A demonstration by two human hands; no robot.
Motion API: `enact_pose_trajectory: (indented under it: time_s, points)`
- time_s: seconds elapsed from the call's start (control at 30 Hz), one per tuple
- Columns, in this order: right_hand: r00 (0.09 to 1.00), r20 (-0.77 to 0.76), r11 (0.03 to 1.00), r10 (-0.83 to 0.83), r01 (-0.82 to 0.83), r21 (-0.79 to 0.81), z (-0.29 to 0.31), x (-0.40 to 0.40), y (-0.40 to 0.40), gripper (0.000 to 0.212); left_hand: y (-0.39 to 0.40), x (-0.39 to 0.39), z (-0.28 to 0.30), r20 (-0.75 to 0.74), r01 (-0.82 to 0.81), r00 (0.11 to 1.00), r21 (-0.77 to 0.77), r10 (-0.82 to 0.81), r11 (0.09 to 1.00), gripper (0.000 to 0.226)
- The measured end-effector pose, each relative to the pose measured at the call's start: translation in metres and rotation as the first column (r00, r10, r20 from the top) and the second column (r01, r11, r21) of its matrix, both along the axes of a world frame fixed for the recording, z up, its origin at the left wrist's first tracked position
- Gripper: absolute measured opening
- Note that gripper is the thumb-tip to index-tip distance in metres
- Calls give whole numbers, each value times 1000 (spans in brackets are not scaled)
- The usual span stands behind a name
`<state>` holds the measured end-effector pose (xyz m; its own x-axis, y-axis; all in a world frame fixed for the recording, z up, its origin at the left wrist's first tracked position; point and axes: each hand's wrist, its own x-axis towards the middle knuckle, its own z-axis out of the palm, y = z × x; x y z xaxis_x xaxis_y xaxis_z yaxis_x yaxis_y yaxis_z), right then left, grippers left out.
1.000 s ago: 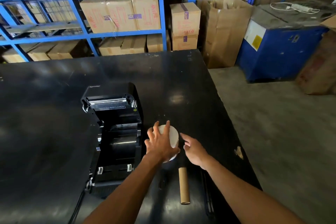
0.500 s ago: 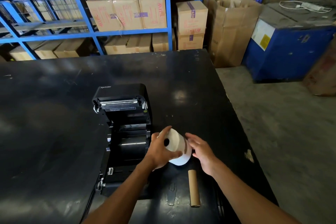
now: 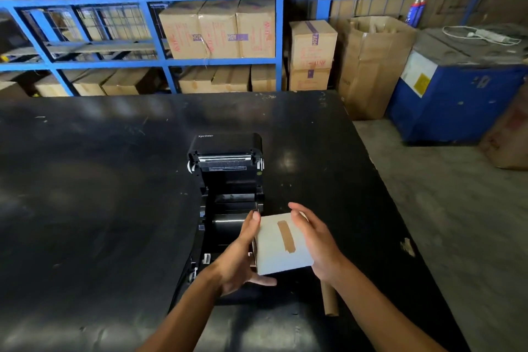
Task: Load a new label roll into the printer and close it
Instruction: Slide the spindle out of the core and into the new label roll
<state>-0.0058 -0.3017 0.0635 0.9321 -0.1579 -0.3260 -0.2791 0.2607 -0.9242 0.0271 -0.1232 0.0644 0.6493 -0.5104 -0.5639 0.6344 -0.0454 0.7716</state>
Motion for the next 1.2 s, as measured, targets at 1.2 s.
enact_pose_trajectory:
  time_s: [1.2]
  points:
    - [845,383,527,372,147,-837,43,-38,39,3,31,-21,31,490,-291,861,255,136,922,36]
